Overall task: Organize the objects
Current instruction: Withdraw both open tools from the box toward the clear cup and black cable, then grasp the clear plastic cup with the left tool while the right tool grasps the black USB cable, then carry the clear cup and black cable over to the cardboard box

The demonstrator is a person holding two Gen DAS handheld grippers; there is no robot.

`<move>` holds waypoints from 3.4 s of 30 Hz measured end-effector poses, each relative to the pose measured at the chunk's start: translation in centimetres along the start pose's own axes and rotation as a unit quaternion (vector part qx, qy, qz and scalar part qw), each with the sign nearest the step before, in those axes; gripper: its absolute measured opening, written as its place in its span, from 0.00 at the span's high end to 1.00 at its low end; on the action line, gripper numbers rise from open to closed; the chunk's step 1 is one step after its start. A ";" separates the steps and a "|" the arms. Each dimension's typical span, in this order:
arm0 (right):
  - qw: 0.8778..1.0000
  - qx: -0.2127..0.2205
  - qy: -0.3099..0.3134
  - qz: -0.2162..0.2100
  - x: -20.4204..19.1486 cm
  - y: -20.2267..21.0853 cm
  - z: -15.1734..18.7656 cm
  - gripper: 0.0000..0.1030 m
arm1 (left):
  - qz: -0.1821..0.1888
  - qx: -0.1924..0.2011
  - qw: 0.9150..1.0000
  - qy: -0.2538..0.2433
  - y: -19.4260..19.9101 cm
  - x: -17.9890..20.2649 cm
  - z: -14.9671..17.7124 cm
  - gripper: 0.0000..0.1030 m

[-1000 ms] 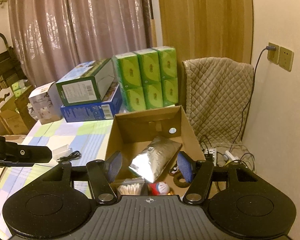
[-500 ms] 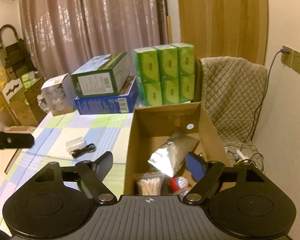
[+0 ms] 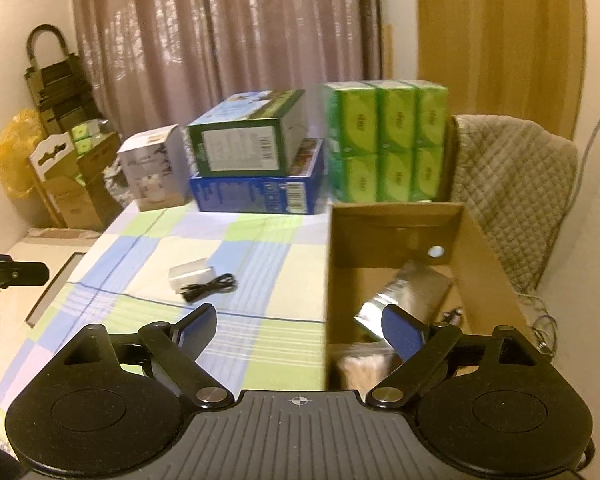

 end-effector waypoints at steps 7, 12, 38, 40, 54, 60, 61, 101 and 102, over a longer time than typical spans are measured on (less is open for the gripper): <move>0.998 -0.020 0.045 -0.029 -3.6 -2.2 1.0 0.16 | 0.000 -0.023 1.000 -0.001 -1.3 -3.1 1.7 0.01; 0.996 -0.034 0.073 -0.037 -5.4 -4.0 1.5 0.16 | 0.004 -0.042 0.999 -0.018 -2.4 -3.9 2.8 0.01; 0.911 -0.141 0.369 -0.120 -11.9 -17.2 2.3 0.22 | 0.028 -0.098 0.978 -0.180 -10.9 -5.7 2.2 0.01; 0.896 -0.154 0.394 -0.133 -12.0 -18.9 2.4 0.28 | 0.039 -0.096 0.974 -0.202 -12.2 -5.6 1.6 0.01; 0.840 -0.173 0.490 -0.157 -11.8 -30.3 3.8 0.51 | 0.085 -0.099 0.951 -0.280 -21.4 -5.7 0.0 0.13; 0.831 -0.189 0.499 -0.157 -11.8 -33.3 4.6 0.60 | 0.085 -0.114 0.949 -0.283 -24.8 -5.5 0.7 0.13; 0.829 -0.193 0.500 -0.159 -11.8 -33.7 4.7 0.60 | 0.087 -0.115 0.947 -0.286 -25.2 -5.4 0.9 0.13; 0.947 -0.276 0.164 -0.011 -6.0 -32.8 0.4 0.90 | 0.157 -0.160 0.933 -0.283 -33.4 -0.4 -1.7 0.56; 0.949 -0.272 0.158 -0.012 -6.1 -32.2 0.3 0.90 | 0.157 -0.170 0.933 -0.276 -33.2 -0.4 -1.5 0.56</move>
Point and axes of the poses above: each gripper's, at about its wrist camera, not at the fingertips, and y roughly against the way its jaws point, x to its right, z to its underside, the point moved 4 cm from there along -y, roughly the way its jaws point, and after that the axes turned 12 degrees about -y, right-handed, at the moved point
